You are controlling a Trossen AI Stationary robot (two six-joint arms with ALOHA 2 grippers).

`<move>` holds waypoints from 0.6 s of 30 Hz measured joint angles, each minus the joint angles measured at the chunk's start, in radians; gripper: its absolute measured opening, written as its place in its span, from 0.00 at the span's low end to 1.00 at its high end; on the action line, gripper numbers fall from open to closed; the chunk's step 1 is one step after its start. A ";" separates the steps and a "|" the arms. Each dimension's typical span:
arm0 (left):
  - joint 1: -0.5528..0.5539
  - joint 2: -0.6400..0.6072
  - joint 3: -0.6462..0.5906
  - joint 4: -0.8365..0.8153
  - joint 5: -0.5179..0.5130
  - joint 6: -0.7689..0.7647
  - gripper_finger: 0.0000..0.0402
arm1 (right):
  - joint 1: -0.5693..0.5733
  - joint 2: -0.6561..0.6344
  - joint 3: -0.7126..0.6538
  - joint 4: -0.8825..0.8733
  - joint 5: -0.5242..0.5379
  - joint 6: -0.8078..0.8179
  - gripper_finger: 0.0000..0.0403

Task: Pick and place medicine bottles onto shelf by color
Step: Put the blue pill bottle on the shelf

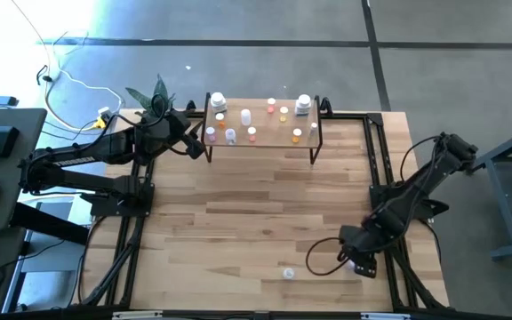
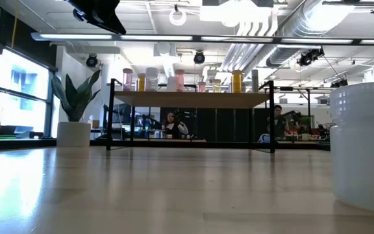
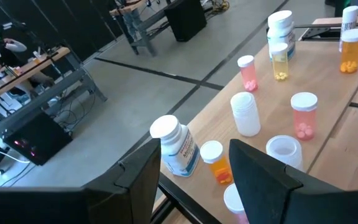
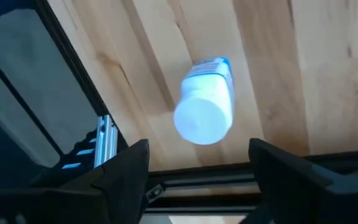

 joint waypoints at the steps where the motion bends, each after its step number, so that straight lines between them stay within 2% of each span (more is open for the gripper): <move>1: 0.000 0.000 0.000 0.000 0.000 0.000 0.45 | 0.010 0.000 -0.008 0.015 0.002 0.006 0.66; 9: 0.000 0.000 0.000 0.000 0.000 0.000 0.45 | 0.066 0.002 -0.045 0.059 0.108 0.077 0.66; 18: 0.000 0.000 0.000 -0.001 0.000 0.000 0.45 | 0.102 0.050 -0.045 0.083 0.117 0.094 0.66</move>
